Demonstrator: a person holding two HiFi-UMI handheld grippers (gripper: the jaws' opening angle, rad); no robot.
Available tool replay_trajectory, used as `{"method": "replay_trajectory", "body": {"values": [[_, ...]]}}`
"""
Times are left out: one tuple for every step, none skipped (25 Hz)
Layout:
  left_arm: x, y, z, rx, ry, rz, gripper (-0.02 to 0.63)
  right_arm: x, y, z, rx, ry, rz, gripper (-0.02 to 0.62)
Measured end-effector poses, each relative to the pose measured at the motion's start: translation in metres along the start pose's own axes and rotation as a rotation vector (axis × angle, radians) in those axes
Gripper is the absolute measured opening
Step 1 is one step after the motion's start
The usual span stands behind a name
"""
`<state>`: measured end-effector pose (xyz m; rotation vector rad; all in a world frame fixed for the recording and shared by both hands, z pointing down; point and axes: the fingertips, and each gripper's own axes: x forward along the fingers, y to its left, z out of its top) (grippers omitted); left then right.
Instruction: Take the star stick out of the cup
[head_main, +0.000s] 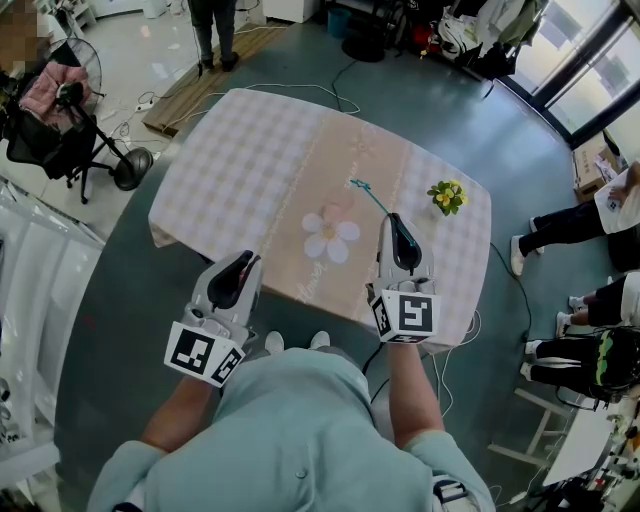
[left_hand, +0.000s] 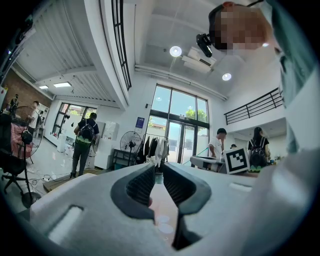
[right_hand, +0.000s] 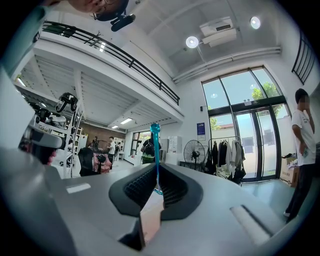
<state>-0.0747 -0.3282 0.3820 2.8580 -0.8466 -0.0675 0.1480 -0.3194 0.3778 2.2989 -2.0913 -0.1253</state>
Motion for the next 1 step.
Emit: {"method": "replay_trajectory", "body": {"values": [[0.0002, -0.0003, 0.0000, 0.000, 0.001, 0.000, 0.051, -0.0001, -0.0003, 0.0001, 0.001, 0.000, 0.000, 0.011]]}}
